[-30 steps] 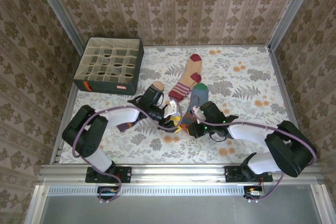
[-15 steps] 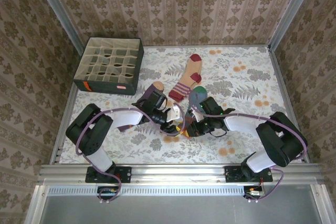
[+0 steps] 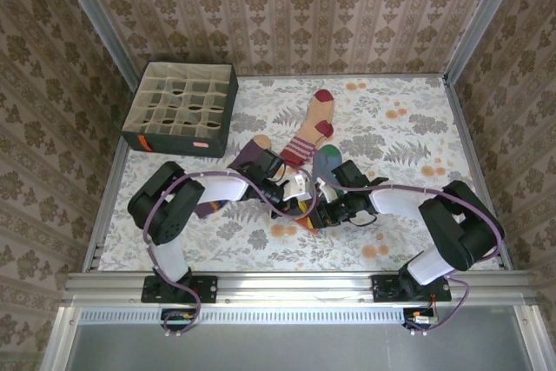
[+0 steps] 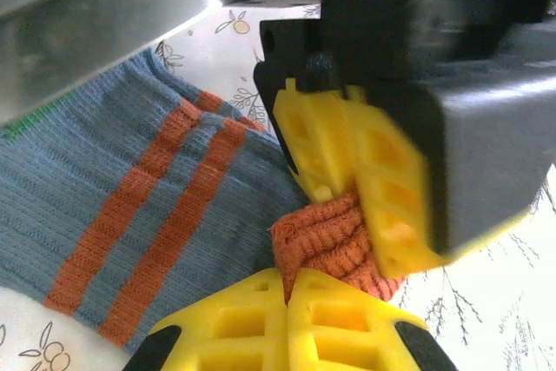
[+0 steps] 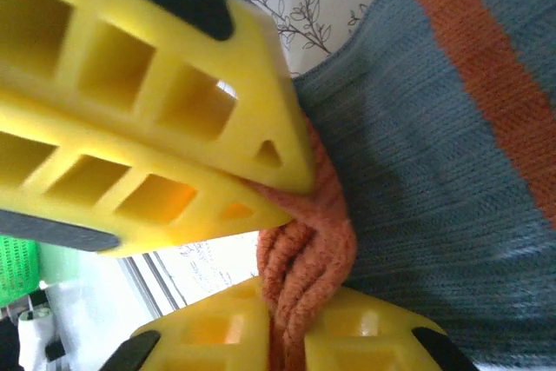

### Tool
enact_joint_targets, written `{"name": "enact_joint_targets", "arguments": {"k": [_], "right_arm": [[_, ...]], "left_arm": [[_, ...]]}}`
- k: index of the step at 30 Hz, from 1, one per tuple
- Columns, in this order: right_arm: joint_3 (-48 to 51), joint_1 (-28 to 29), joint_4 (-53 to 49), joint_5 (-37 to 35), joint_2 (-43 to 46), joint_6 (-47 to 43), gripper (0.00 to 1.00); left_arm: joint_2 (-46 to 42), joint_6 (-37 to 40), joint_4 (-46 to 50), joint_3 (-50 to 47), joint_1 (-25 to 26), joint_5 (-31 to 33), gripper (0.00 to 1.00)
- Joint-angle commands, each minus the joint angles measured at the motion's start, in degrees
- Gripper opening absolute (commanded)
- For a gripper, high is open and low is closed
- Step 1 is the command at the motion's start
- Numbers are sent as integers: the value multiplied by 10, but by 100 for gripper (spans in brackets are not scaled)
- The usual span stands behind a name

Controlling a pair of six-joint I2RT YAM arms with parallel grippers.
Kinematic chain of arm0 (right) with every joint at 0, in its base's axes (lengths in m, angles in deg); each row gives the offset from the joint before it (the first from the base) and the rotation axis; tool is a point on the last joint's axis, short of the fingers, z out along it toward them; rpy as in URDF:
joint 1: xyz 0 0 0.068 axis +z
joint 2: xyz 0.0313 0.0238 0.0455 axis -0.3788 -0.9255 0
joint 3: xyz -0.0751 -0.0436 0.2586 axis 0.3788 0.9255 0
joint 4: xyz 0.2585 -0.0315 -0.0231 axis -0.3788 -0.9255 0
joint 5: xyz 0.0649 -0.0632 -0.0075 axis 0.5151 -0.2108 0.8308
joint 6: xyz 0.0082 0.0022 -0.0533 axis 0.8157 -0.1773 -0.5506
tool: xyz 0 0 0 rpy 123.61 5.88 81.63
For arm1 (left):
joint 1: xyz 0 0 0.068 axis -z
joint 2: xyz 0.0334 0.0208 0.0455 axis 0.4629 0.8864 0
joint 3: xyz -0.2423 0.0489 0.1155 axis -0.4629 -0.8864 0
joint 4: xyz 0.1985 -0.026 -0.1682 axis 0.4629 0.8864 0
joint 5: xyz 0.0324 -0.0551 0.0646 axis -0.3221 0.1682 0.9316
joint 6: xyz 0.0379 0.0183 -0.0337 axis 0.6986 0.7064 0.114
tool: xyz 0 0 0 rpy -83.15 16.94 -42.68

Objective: Roll the socks

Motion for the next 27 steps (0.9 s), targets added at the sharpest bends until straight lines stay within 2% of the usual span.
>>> {"name": "enact_joint_targets", "arguments": {"k": [1, 5, 9, 14, 18, 27], "right_arm": [[-3, -6, -27, -46, 45, 12, 28], [11, -7, -54, -181, 122, 47, 44], [28, -1, -46, -230, 162, 57, 47], [25, 23, -28, -247, 138, 67, 44], [11, 49, -15, -260, 84, 81, 36], [-25, 80, -86, -363, -5, 110, 25]], "left_arm": [[27, -54, 29, 26, 4, 16, 4], [53, -89, 27, 32, 5, 45, 2], [66, -111, 28, 36, 9, 56, 2], [68, -119, 30, 39, 12, 68, 2], [70, -123, 37, 43, 12, 79, 2], [36, -115, 22, 12, 10, 124, 5]]}}
